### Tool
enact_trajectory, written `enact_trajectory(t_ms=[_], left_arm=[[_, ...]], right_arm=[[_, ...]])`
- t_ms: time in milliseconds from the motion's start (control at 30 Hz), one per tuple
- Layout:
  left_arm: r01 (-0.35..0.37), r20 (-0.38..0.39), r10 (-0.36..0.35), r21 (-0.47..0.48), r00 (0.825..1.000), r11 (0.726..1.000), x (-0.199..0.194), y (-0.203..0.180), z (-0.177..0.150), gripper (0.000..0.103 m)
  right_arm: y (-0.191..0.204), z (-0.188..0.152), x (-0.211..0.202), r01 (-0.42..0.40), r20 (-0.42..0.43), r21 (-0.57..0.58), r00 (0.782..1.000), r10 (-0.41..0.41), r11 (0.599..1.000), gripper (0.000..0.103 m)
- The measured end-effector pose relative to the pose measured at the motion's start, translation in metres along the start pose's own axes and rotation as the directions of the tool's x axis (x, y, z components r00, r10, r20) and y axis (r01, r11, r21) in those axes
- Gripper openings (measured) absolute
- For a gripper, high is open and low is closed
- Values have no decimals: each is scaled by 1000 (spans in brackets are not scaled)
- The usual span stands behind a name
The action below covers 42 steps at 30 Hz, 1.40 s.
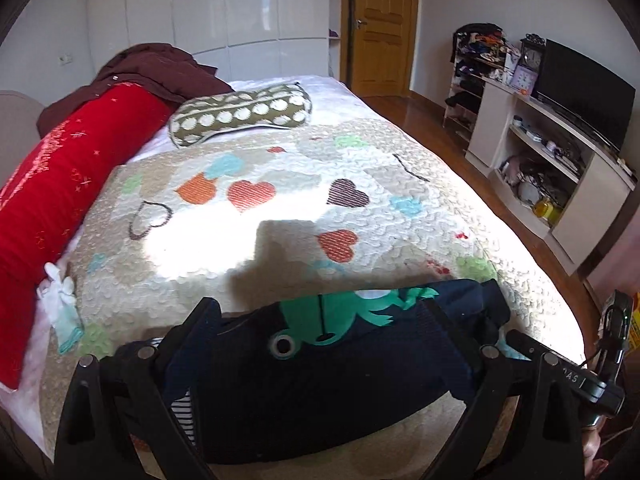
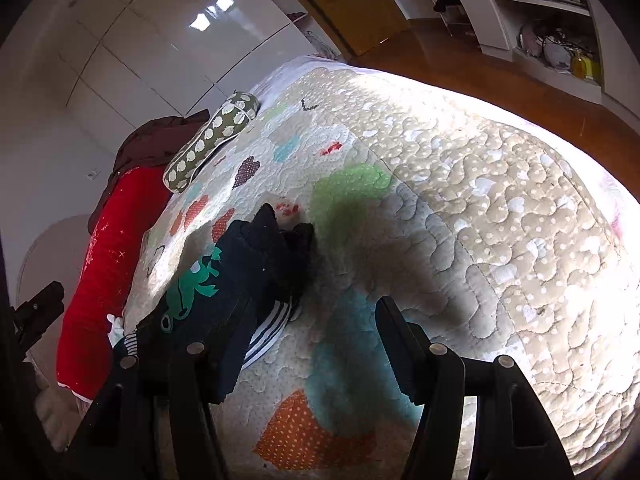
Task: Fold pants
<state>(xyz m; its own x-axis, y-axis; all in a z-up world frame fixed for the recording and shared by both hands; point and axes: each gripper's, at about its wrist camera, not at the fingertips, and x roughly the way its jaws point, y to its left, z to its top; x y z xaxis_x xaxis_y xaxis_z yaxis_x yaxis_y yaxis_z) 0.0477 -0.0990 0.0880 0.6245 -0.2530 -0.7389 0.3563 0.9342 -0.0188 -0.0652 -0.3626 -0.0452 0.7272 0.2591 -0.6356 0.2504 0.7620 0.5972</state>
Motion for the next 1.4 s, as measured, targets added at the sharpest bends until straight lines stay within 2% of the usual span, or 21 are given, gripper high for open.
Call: enact_trajectory(t_ms=[133, 300, 467, 667, 733, 933, 967, 1000, 1033, 1067, 1100, 1133, 1167, 1267, 1400], left_arm=[[96, -93, -93, 30, 991, 995, 47, -39, 22, 97], [144, -181, -130, 67, 975, 987, 99, -80, 38, 97], [142, -236, -120, 78, 964, 987, 132, -96, 37, 97], [210, -292, -184, 60, 939, 976, 158, -101, 39, 97], [242, -316, -209, 68, 925, 968, 165, -105, 40, 97], [338, -439, -263, 101, 859, 936, 193, -122, 30, 96], [359, -463, -277, 98, 842, 928, 197, -125, 27, 85], [389, -493, -301, 85, 816, 917, 200, -127, 25, 75], [418, -524, -327, 62, 787, 906, 203, -128, 22, 46], [437, -536, -352, 37, 767, 899, 204, -127, 21, 18], [445, -534, -367, 18, 761, 896, 203, -124, 21, 13], [448, -522, -380, 4, 764, 894, 199, -121, 22, 13], [453, -505, -397, -14, 766, 891, 195, -115, 24, 12], [472, -443, -457, -82, 771, 878, 174, -89, 31, 12], [482, -329, -502, -145, 800, 864, 133, -41, 34, 12]], right_arm=[[2, 2, 14, -36, -20, -21, 999, 36, 999, 66], [9, 1, 31, -38, -56, -70, 998, 34, 997, 67], [6, 1, 40, -55, -58, -83, 997, 50, 995, 70], [8, 2, 46, -58, -46, -108, 998, 53, 992, 71], [11, 4, 48, -54, -48, -126, 998, 48, 991, 72], [20, 8, 57, -48, -42, -169, 998, 41, 984, 74], [21, 9, 59, -47, -36, -171, 998, 42, 984, 74], [22, 8, 60, -47, -30, -173, 999, 42, 984, 74], [24, 8, 61, -45, -25, -178, 999, 42, 983, 72], [26, 9, 62, -41, -18, -186, 999, 38, 982, 62], [28, 10, 64, -36, -16, -195, 999, 34, 980, 52], [31, 12, 67, -44, -25, -200, 999, 40, 979, 30], [32, 15, 68, -60, -43, -192, 998, 53, 980, 24], [40, 26, 60, -117, -54, -166, 993, 109, 979, 22], [76, 29, 49, -168, -64, -236, 986, 157, 957, 21]])
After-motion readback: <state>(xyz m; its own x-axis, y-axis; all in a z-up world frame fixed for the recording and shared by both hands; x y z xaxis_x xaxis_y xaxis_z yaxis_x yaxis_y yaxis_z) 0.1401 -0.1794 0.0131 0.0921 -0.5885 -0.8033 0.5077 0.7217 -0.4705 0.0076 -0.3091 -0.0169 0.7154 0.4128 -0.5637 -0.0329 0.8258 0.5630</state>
